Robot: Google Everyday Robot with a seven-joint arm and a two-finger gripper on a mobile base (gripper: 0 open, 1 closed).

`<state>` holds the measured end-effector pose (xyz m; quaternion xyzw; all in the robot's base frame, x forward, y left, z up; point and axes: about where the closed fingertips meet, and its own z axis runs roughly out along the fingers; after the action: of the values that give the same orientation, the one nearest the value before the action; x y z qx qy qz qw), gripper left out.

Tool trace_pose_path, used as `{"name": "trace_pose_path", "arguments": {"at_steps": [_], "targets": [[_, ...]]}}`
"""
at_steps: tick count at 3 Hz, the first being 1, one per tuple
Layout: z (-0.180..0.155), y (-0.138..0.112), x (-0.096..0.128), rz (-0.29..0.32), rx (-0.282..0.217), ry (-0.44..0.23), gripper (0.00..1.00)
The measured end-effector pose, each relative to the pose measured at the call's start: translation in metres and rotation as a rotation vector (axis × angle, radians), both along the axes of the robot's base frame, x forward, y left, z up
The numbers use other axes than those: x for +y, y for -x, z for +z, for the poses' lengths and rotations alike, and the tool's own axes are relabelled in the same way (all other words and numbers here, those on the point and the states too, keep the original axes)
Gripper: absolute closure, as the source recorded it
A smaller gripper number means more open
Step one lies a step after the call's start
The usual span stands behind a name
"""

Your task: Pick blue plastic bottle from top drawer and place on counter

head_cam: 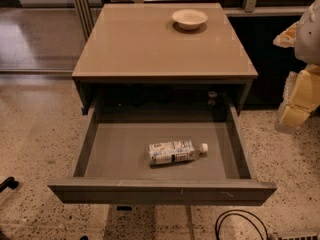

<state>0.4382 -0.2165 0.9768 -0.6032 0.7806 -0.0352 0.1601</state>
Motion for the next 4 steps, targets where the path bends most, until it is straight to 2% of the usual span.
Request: {"name": "trace_pose_path", "arguments": {"at_steps": [1,2,3,4], "targets": [[0.0,0.0,0.0,0.0,0.0,0.0,0.0],[-0.007,-0.009,-0.002,0.008,-0.033,-0.022,0.0],[-0.048,-0.032,0.008,0.053,-0.055,-0.085,0.0],[-0.111,-0.071,0.034,0.131,-0.046,-0.158,0.0]]}}
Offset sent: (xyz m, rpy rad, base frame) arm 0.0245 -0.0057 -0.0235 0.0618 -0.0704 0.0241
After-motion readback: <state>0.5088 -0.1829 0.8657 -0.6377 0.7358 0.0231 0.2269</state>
